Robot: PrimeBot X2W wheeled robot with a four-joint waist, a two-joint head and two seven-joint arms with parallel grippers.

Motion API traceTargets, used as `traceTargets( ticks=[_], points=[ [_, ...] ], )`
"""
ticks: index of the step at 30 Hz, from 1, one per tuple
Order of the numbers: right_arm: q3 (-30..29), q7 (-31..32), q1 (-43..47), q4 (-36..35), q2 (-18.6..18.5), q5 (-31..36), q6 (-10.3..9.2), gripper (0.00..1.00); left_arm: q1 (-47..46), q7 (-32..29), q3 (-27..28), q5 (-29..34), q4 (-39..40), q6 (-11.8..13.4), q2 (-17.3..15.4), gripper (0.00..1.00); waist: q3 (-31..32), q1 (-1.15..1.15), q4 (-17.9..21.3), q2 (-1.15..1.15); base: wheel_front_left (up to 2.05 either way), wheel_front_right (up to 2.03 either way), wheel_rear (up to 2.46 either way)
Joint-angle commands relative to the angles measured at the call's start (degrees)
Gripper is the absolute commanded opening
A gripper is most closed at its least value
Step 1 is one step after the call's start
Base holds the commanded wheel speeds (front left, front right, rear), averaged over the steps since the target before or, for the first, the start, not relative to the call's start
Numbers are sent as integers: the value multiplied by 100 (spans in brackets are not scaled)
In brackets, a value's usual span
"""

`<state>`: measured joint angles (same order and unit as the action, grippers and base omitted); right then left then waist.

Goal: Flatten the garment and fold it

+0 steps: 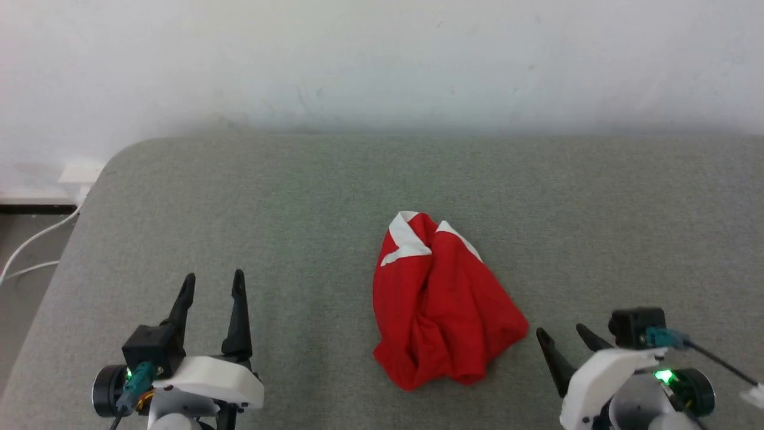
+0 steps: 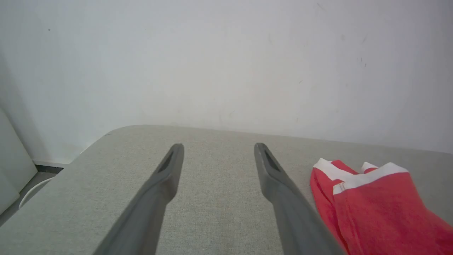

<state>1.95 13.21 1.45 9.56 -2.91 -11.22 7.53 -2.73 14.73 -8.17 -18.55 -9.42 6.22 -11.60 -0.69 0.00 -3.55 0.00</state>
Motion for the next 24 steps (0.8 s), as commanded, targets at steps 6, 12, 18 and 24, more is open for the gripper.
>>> traceTargets(
  ticks=[6, 12, 18, 24],
  points=[
    [134, 1126, -864, 808, 3, -297, -4, 100, -57, 27, -142, 105, -66, -176, 135, 100, -178, 0, -317, 0, 0, 0, 0],
    [263, 1632, -1309, 1503, -32, -351, -4, 100, -157, 27, -179, 120, -127, -263, 247, 100, -253, 0, -431, 0, 0, 0, 0],
    [369, 2301, -1428, 2342, -33, -614, -4, 33, -182, 27, -159, 152, -176, -327, 352, 100, -268, 0, -515, 0, 0, 0, 0],
    [620, 2328, -1507, 2357, -65, -1090, -4, 0, -133, 27, -89, 184, -214, -363, 414, 100, -220, 0, -499, 0, 0, 0, 0]
  ],
)
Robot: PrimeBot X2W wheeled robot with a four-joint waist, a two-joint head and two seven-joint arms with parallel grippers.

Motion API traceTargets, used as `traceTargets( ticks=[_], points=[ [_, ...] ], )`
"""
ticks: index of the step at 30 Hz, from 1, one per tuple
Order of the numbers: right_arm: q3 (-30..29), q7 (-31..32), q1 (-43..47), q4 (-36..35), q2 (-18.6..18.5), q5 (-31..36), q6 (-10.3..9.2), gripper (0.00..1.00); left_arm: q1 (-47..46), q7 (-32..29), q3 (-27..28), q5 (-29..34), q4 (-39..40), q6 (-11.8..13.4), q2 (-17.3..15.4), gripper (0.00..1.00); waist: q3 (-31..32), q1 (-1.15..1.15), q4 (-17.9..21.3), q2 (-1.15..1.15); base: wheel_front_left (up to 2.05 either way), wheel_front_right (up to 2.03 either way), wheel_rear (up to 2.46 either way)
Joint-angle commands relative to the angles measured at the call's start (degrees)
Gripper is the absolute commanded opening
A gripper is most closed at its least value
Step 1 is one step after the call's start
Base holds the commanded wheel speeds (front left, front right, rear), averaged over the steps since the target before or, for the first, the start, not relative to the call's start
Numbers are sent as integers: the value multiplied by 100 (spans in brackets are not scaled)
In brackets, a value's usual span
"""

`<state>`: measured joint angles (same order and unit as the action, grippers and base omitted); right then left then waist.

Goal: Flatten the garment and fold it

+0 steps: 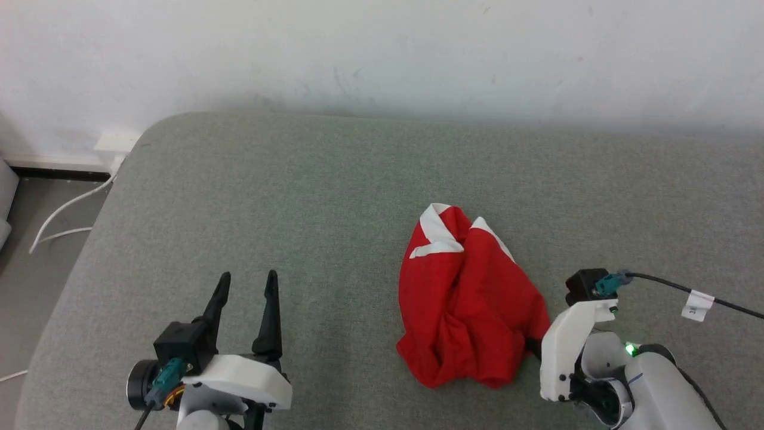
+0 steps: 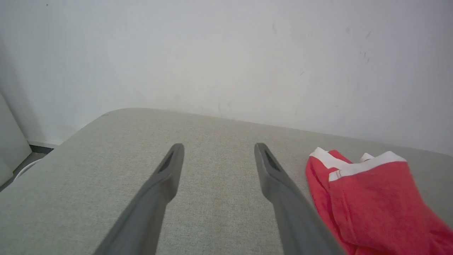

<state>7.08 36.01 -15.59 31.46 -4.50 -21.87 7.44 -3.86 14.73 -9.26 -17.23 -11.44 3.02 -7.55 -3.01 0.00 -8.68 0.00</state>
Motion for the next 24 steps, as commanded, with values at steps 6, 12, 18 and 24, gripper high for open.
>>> traceTargets(
  ticks=[6, 12, 18, 24],
  points=[
    [-279, -1423, -85, -793, -250, 361, 5, 0, 49, 27, 94, 94, -34, -58, 37, 100, 103, 0, 126, 0, 0, 0, 0],
    [-1510, -1708, 397, -2104, -294, 961, 5, 0, 132, 27, 163, 112, -44, -71, 47, 100, 174, 0, 299, 0, 0, 0, 0],
    [-2913, -1215, 1667, -2997, 48, 1294, 5, 0, 168, 27, 196, 127, -47, -86, 70, 100, 187, 0, 400, 0, 0, 0, 0],
    [-3490, -1116, 2500, -2833, 158, 1095, 5, 49, 206, 27, 228, 142, -65, -94, 78, 100, 189, 0, 472, 0, 0, 0, 0]
  ],
)
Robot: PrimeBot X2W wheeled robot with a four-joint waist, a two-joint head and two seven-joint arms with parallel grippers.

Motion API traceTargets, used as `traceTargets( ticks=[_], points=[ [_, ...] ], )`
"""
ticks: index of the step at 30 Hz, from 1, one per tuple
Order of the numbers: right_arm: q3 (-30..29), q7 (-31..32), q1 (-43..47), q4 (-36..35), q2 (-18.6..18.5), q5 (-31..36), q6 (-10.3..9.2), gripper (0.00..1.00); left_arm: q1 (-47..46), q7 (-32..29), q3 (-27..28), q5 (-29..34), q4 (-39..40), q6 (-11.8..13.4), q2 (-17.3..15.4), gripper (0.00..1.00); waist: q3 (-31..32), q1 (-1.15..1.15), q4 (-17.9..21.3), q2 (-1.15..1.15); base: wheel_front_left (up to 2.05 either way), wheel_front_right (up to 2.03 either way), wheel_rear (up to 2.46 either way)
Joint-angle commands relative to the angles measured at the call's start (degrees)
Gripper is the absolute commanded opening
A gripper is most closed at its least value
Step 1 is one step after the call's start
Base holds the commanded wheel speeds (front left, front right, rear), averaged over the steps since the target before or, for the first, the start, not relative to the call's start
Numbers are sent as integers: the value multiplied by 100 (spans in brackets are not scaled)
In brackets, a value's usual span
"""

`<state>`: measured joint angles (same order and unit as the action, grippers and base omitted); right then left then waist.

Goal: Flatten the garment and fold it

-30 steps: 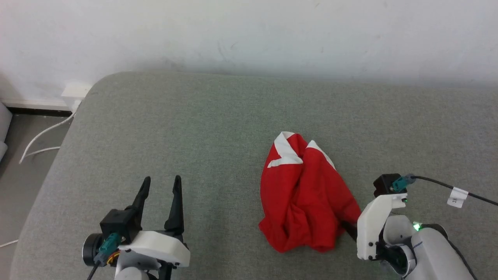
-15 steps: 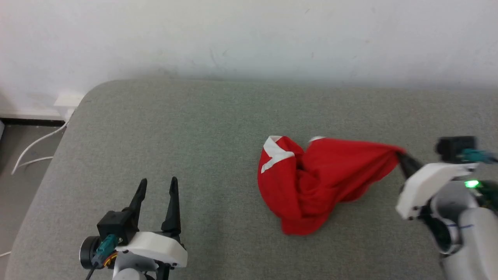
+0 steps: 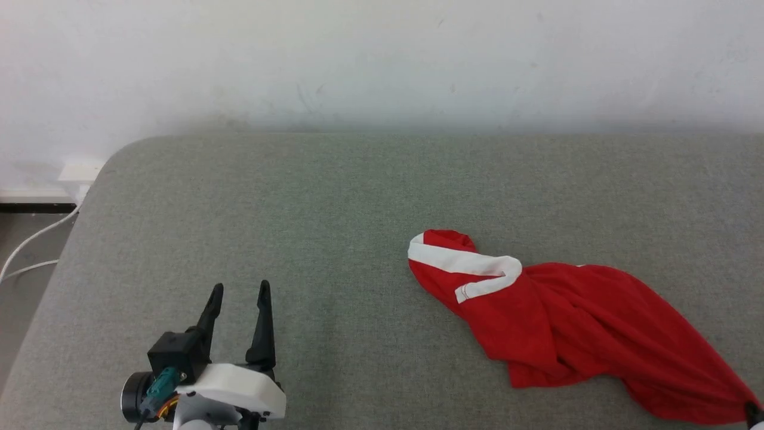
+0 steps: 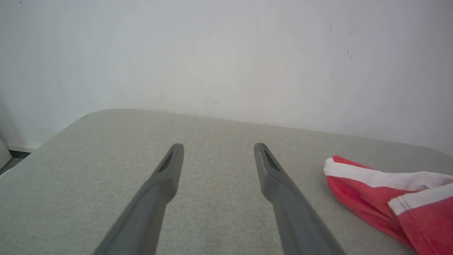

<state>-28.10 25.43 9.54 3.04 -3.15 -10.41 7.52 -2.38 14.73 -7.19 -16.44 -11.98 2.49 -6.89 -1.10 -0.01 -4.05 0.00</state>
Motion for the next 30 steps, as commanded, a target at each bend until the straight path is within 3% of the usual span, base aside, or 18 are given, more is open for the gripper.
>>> traceTargets(
  ticks=[1, 5, 9, 15, 19, 22, 30],
  points=[
    [38, -208, 14, 42, 24, -125, -3, 100, 60, 27, 22, 67, -19, -43, 14, 100, 1, 1, 14, 0, 0, 0, 0],
    [93, -1039, -109, -87, 25, -239, -3, 100, 54, 27, 30, 77, -31, -42, 24, 100, 23, 1, 27, 0, 0, 0, 0],
    [585, -1418, -277, -463, 26, -168, -3, 100, 71, 27, 28, 81, -30, -53, 42, 100, 103, 1, 11, 0, 0, 0, 0],
    [2561, -563, -453, -949, -1, 113, -3, 100, 136, 27, 32, 74, -18, -63, 66, 100, 160, 1, 10, 0, 0, 0, 0],
    [3801, 207, -743, -815, -359, -60, -3, 100, 121, 27, 0, 78, -33, -72, 99, 100, 168, 1, -49, 0, 0, 0, 0],
    [4356, 533, -1062, -583, -617, -227, -3, 100, 79, 27, -27, 82, -36, -84, 123, 100, 115, 1, -118, 0, 0, 0, 0],
    [5148, 1056, -1967, 572, -1021, -549, -3, 100, -69, 27, -57, 89, -9, -126, 207, 100, -199, 1, -293, 0, 0, 0, 0]
  ],
)
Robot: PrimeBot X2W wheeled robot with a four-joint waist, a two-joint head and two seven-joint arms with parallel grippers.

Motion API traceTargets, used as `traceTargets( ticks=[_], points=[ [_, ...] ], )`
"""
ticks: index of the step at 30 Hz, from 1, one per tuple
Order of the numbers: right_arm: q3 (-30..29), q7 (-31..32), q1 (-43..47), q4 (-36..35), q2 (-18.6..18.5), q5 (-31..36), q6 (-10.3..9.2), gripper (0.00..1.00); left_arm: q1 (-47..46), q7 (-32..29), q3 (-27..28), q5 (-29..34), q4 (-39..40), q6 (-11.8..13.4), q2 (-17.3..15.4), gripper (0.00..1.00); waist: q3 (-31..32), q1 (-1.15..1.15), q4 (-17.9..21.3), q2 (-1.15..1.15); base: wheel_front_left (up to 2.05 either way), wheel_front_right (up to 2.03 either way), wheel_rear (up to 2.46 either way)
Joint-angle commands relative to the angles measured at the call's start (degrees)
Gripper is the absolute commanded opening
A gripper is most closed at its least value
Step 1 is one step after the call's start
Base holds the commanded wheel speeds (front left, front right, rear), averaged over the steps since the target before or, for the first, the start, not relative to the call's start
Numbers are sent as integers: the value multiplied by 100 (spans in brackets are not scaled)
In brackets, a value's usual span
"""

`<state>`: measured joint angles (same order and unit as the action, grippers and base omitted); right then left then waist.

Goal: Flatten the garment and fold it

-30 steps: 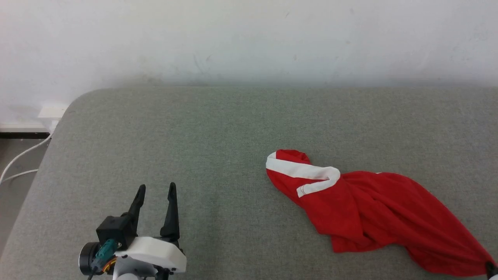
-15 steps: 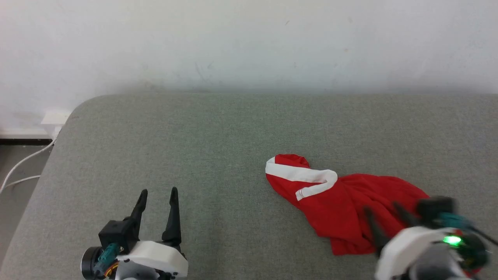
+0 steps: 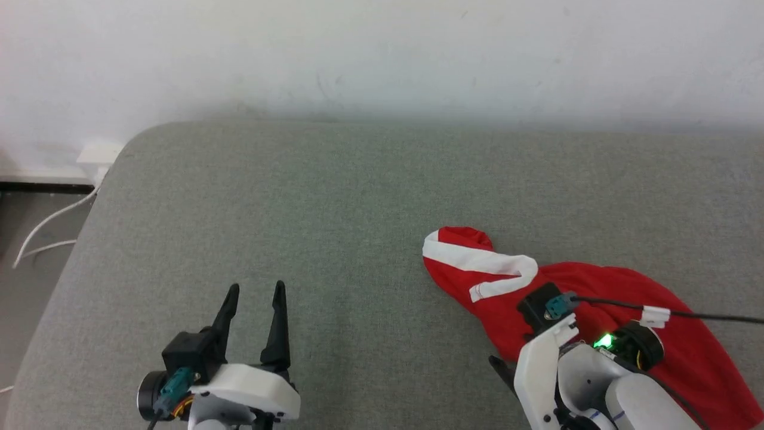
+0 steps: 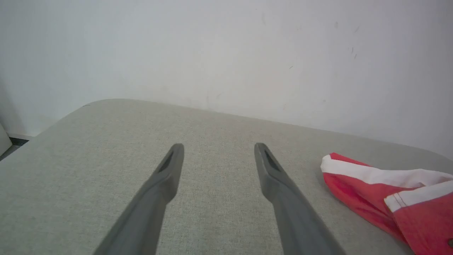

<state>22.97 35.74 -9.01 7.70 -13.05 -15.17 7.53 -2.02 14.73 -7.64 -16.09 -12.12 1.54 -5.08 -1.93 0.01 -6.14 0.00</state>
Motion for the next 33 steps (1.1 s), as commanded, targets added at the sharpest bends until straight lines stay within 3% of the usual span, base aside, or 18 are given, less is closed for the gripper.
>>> traceTargets(
  ticks=[1, 6, 7, 8, 10, 11, 17, 21, 27, 33],
  points=[
    [106, 92, -183, 286, -70, -122, -4, 100, -126, 27, -20, 55, 2, -40, 39, 100, -156, -1, -110, 0, 0, 0, 0],
    [445, 262, -352, 1007, -196, -395, -4, 100, -184, 27, -12, 61, -24, -61, 93, 100, -255, -1, -189, 0, 0, 0, 0],
    [474, 284, -355, 1116, -186, -473, -4, 75, -184, 27, 3, 63, -25, -60, 100, 100, -263, -1, -188, 0, 0, 0, 0],
    [474, 284, -355, 1116, -186, -473, -4, 75, -184, 27, 3, 63, -25, -60, 100, 100, -263, -1, -188, 0, 0, 0, 0],
    [554, 311, -376, 1286, -205, -563, -4, 11, -179, 27, 29, 72, -22, -61, 112, 100, -275, -1, -180, 0, 0, 0, 0],
    [579, 305, -385, 1346, -204, -617, -4, 0, -175, 27, 41, 78, -20, -64, 117, 100, -273, -1, -172, 0, 0, 0, 0],
    [653, -711, -584, 958, -223, -665, -4, 0, -139, 27, 117, 126, -63, -80, 133, 100, -160, -1, -66, 0, 0, 0, 0],
    [208, -1503, -629, 350, -165, -508, -4, 0, -80, 27, 170, 167, -58, -88, 135, 100, -54, -1, 72, 0, 0, 0, 0],
    [-1902, -2060, -201, -279, 278, -380, -4, 0, -31, 27, 182, 208, -48, -119, 143, 100, 15, -1, 244, 0, 0, 0, 0],
    [-4120, -1876, 619, -37, 835, -314, -4, 0, 0, 27, 144, 223, -59, -144, 158, 100, 11, -1, 308, 0, 0, 0, 0]
  ],
)
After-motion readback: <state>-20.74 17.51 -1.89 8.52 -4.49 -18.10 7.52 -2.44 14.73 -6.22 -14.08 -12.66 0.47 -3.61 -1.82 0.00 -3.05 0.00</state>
